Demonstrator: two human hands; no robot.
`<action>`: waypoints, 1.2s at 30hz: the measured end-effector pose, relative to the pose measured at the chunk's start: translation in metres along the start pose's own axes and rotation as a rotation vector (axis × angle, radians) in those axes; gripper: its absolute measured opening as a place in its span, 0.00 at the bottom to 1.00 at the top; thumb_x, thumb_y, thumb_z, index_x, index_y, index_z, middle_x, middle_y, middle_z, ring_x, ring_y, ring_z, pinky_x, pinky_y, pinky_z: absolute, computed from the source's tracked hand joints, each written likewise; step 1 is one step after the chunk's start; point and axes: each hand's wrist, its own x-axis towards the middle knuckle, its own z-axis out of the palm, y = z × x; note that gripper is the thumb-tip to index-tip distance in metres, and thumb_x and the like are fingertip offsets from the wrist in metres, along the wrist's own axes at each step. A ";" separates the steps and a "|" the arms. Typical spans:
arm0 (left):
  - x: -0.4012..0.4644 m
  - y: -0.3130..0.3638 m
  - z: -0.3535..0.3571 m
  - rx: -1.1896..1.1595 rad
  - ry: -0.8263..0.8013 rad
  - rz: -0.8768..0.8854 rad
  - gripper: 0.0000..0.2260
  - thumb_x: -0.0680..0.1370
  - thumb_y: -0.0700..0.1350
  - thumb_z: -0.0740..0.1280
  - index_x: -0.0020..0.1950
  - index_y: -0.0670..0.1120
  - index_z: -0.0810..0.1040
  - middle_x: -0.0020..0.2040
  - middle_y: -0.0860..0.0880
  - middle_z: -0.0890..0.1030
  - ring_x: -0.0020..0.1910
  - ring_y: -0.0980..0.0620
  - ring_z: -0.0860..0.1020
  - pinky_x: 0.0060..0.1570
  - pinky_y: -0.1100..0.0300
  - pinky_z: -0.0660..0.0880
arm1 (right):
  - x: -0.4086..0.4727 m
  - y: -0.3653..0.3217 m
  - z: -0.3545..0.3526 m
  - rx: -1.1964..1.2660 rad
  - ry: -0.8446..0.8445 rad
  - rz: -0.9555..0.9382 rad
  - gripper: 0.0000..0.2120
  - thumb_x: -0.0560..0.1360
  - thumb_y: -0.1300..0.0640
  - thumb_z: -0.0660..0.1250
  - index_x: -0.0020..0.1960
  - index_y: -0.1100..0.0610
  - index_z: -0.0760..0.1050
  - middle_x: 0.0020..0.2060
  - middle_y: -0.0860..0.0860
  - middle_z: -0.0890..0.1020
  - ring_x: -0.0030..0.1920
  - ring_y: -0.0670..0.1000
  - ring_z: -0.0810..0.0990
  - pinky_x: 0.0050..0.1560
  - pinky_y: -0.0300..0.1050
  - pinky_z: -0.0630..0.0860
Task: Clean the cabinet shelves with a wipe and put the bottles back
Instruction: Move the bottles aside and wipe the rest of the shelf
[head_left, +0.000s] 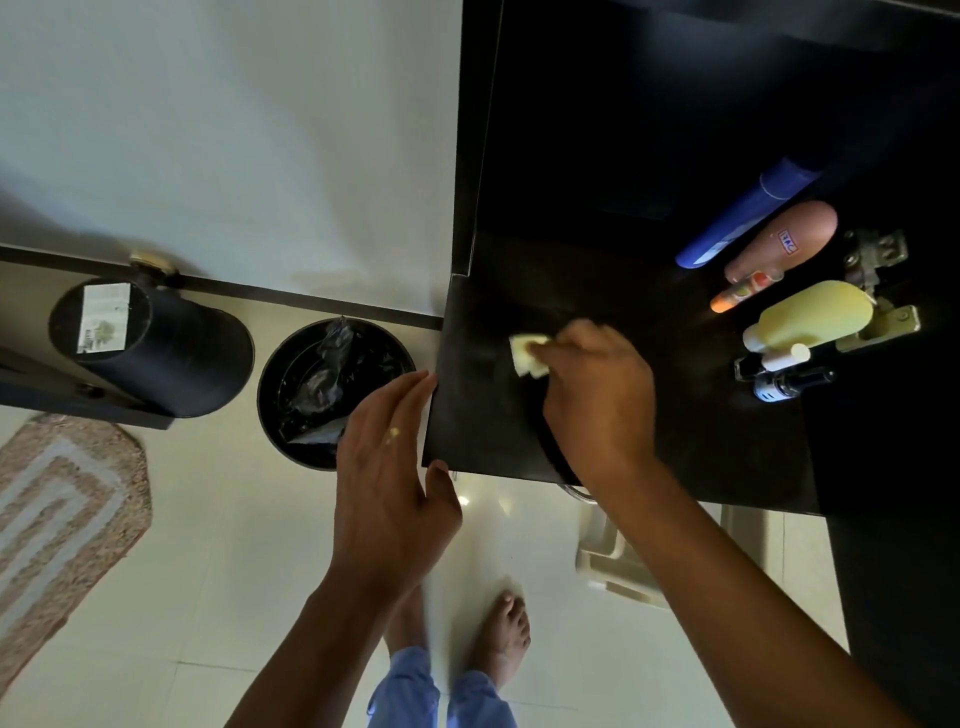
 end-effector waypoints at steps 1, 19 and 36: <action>0.001 0.000 0.000 -0.002 -0.003 0.001 0.34 0.68 0.37 0.68 0.76 0.45 0.71 0.73 0.49 0.73 0.74 0.49 0.69 0.70 0.42 0.72 | 0.014 -0.007 0.004 -0.003 0.014 -0.005 0.12 0.69 0.65 0.71 0.49 0.55 0.86 0.44 0.52 0.82 0.45 0.56 0.79 0.43 0.43 0.75; 0.011 0.007 0.006 -0.046 -0.029 -0.032 0.34 0.69 0.35 0.60 0.76 0.46 0.71 0.75 0.50 0.72 0.75 0.59 0.65 0.73 0.45 0.72 | 0.027 0.024 -0.003 -0.024 0.018 -0.082 0.12 0.67 0.66 0.71 0.47 0.55 0.85 0.41 0.53 0.80 0.41 0.59 0.79 0.37 0.47 0.76; 0.029 0.036 0.008 0.032 -0.104 -0.030 0.35 0.72 0.53 0.50 0.80 0.48 0.66 0.80 0.50 0.67 0.80 0.54 0.60 0.78 0.55 0.62 | 0.074 -0.032 0.023 0.095 0.138 -0.093 0.07 0.68 0.68 0.75 0.45 0.61 0.82 0.44 0.56 0.81 0.44 0.58 0.79 0.37 0.48 0.80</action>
